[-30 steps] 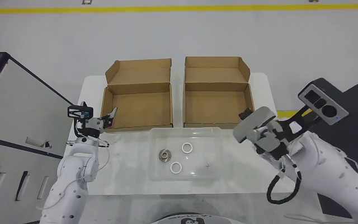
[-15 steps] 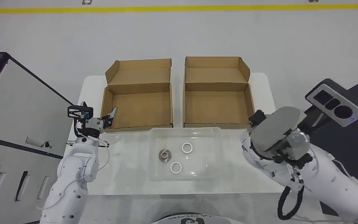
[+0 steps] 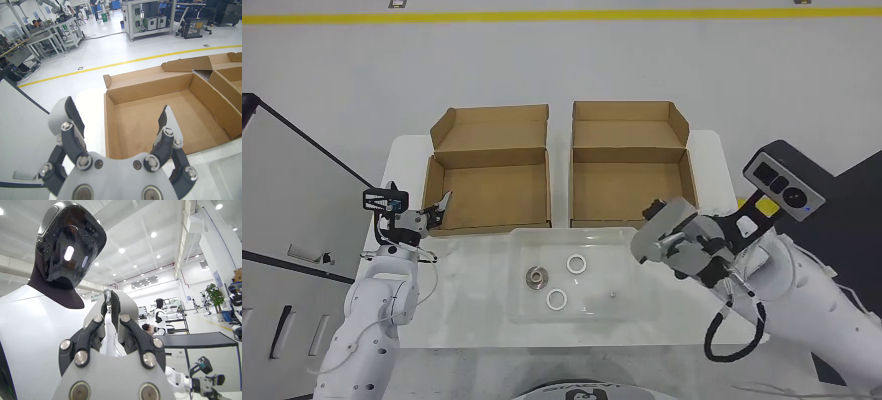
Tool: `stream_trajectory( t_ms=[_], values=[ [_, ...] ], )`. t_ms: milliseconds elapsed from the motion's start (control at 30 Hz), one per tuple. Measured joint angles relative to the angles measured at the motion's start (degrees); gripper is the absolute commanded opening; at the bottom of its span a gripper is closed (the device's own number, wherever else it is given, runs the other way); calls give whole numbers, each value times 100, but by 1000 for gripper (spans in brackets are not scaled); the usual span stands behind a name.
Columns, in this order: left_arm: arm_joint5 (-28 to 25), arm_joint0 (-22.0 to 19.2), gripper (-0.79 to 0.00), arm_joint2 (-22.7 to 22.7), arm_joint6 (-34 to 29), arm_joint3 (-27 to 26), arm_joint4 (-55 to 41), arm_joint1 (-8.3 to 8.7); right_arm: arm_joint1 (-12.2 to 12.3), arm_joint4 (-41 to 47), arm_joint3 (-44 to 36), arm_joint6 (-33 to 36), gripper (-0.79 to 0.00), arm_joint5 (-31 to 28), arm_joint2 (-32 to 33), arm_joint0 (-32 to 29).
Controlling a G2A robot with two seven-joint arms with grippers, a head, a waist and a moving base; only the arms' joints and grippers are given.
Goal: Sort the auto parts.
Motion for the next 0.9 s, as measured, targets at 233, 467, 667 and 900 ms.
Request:
stream_trajectory(
  t_ms=[233,467,667,900],
  values=[
    [0,0,0,0,0,0,0,0,-75,343,-200,73,-785,0,220,-224],
    [0,0,0,0,0,0,0,0,-266,483,-456,-323,-785,0,383,-530],
    [0,0,0,0,0,0,0,0,-283,483,-471,-331,-785,0,383,-549],
    [0,0,0,0,0,0,0,0,-283,483,-471,-331,-785,0,383,-549]
  ],
)
